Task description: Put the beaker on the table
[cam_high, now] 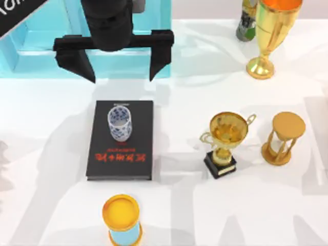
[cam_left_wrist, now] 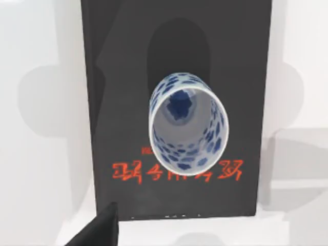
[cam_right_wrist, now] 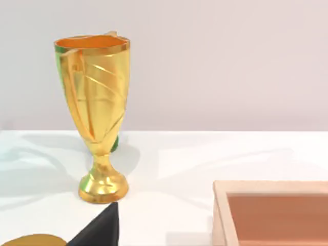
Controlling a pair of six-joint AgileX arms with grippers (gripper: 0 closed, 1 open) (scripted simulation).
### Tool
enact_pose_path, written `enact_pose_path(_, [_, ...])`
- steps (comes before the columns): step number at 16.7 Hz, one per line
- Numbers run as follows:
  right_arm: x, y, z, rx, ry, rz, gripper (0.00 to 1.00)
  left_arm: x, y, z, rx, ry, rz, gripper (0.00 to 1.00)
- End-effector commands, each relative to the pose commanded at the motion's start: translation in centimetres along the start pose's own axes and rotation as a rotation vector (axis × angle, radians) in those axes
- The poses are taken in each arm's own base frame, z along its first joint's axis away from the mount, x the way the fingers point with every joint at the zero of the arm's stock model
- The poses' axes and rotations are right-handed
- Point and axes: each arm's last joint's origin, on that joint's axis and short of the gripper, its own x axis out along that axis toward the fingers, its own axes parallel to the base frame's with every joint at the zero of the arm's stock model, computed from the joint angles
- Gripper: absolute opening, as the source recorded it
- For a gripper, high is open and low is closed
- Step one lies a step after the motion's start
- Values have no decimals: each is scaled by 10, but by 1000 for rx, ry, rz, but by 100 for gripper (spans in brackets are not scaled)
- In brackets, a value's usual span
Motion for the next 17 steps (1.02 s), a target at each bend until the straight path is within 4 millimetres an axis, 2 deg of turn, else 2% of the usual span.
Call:
enact_pose_path(3, [0,0,0,0,0,0,100,22,-9,7,-11,80,46,100])
enact_pose_path(11, [0,0,0,0,0,0,100,29,-8,9,-14,89,51,100])
enact_pose_path(14, [0,0,0,0,0,0,100,54,-9,9,-12,89,51,100])
enact_pose_path(17, [0,0,0,0,0,0,100,94,-7,5,-12,87,50,100])
